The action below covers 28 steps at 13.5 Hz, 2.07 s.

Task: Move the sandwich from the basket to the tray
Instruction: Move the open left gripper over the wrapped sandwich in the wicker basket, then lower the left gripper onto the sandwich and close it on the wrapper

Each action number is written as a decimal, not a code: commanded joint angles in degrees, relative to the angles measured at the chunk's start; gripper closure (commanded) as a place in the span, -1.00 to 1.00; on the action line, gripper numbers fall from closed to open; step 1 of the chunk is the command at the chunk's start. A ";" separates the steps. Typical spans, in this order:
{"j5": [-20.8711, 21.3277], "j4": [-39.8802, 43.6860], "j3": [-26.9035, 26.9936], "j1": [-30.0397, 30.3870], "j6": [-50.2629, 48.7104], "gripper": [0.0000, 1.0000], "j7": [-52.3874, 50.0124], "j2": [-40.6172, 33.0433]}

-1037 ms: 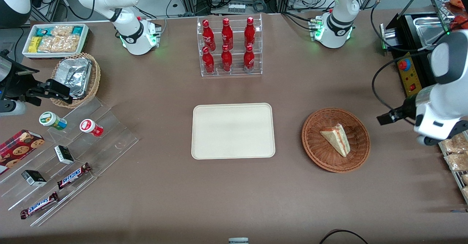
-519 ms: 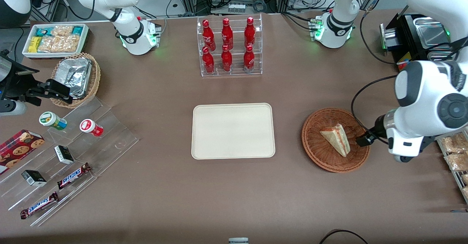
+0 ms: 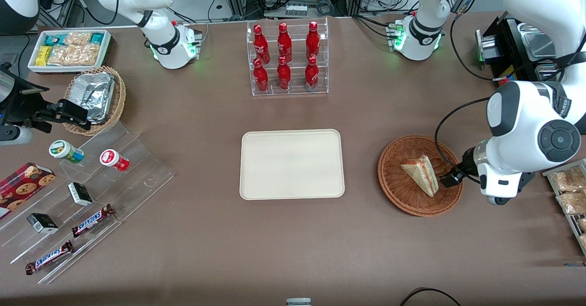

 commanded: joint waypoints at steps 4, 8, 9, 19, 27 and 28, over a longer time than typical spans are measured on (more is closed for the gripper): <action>-0.68 -4.50 0.26 -1.90 5.35 -1.00 -3.25 0.58; -0.42 -4.59 0.26 -1.90 7.55 -1.00 -3.33 3.04; -0.42 -4.50 0.26 -1.98 7.72 -1.00 -3.42 3.13; -0.07 -8.81 0.35 -2.77 13.17 -1.00 -6.31 4.19; 1.86 -17.59 0.44 -4.01 19.77 -1.00 -8.26 0.23; 1.95 -17.60 0.44 -4.09 19.77 -1.00 -8.26 0.14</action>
